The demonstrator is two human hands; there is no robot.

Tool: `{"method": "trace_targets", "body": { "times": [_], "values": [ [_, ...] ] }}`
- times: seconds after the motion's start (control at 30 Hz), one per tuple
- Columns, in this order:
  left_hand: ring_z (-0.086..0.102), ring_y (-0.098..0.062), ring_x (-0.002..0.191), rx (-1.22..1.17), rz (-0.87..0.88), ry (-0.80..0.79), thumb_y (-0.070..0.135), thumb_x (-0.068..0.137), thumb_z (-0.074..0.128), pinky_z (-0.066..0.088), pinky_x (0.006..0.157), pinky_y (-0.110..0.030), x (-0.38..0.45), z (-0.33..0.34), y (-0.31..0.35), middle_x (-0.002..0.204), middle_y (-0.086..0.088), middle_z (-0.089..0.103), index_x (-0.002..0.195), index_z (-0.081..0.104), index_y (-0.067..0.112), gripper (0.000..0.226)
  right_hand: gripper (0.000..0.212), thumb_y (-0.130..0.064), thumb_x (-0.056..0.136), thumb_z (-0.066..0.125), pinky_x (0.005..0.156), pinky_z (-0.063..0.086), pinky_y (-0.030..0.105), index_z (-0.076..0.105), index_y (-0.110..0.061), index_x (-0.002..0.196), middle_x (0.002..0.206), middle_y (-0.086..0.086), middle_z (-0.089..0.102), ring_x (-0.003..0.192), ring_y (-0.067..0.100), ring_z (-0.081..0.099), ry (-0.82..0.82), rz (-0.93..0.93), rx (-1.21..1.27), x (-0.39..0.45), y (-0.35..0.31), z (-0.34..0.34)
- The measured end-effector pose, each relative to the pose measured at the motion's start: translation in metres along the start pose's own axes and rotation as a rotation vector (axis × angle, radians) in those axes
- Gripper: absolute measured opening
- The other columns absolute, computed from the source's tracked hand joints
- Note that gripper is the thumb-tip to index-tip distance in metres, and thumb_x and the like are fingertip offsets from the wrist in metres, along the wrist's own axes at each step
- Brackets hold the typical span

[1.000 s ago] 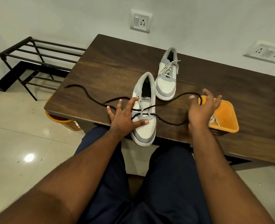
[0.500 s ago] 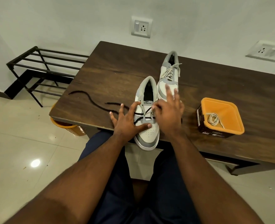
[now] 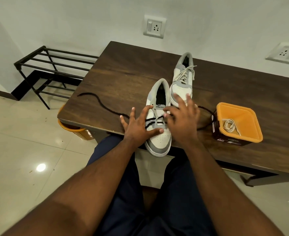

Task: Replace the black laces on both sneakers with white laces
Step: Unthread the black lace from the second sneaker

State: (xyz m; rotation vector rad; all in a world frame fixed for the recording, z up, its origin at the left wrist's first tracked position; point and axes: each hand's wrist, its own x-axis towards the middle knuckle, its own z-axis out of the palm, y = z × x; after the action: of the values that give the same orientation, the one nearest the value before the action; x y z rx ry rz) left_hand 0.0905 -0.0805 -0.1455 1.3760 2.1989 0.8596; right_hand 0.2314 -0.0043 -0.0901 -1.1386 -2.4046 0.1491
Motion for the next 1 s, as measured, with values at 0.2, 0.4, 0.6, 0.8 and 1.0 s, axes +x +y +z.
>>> {"method": "trace_targets", "body": {
  "times": [0.2, 0.4, 0.6, 0.8, 1.0],
  "values": [
    [-0.004, -0.023, 0.15, 0.02, -0.004, -0.001, 0.078, 0.066, 0.063, -0.016, 0.11, -0.064, 0.001, 0.0, 0.001, 0.155, 0.014, 0.032, 0.141, 0.014, 0.055, 0.093, 0.023, -0.033, 0.096, 0.049, 0.114, 0.009, 0.059, 0.069, -0.023, 0.097, 0.162, -0.001, 0.01, 0.148, 0.031, -0.003, -0.214, -0.02, -0.188, 0.006, -0.012, 0.019],
    [-0.003, -0.023, 0.15, 0.006, -0.015, 0.003, 0.081, 0.062, 0.065, -0.018, 0.11, -0.063, 0.002, 0.001, -0.001, 0.154, 0.013, 0.033, 0.137, 0.013, 0.059, 0.093, 0.016, -0.022, 0.096, 0.048, 0.111, 0.028, 0.047, 0.063, -0.016, 0.097, 0.153, 0.003, 0.033, 0.143, 0.026, 0.024, 0.13, 0.214, 0.202, 0.024, 0.024, -0.023],
    [-0.007, -0.025, 0.15, 0.091, 0.041, 0.001, 0.079, 0.066, 0.063, -0.014, 0.109, -0.066, 0.0, -0.002, 0.0, 0.163, 0.008, -0.002, 0.143, 0.009, 0.056, 0.097, 0.02, -0.025, 0.088, 0.057, 0.097, 0.043, 0.023, 0.066, -0.017, 0.105, 0.121, 0.008, 0.056, 0.108, 0.016, 0.053, 0.378, 0.489, 0.53, 0.047, 0.061, -0.05],
    [-0.012, -0.033, 0.149, 0.393, 0.256, -0.166, 0.057, 0.087, 0.06, -0.001, 0.11, -0.072, 0.011, -0.006, 0.016, 0.155, -0.001, -0.037, 0.144, 0.003, 0.062, 0.081, 0.026, -0.035, 0.085, 0.062, 0.093, 0.046, 0.052, 0.069, -0.028, 0.109, 0.107, -0.002, 0.06, 0.103, 0.024, 0.057, -0.031, 0.321, 0.366, -0.012, 0.041, 0.009],
    [0.018, -0.029, 0.148, 0.388, 0.188, -0.241, 0.063, 0.086, 0.055, -0.006, 0.109, -0.07, 0.015, -0.006, 0.012, 0.163, -0.004, -0.015, 0.141, 0.023, 0.055, 0.064, 0.013, -0.026, 0.089, 0.061, 0.087, 0.046, 0.047, 0.071, -0.02, 0.094, 0.098, 0.0, 0.065, 0.096, 0.024, 0.058, -0.105, 0.289, 0.301, -0.029, 0.023, 0.031]
  ]
}}
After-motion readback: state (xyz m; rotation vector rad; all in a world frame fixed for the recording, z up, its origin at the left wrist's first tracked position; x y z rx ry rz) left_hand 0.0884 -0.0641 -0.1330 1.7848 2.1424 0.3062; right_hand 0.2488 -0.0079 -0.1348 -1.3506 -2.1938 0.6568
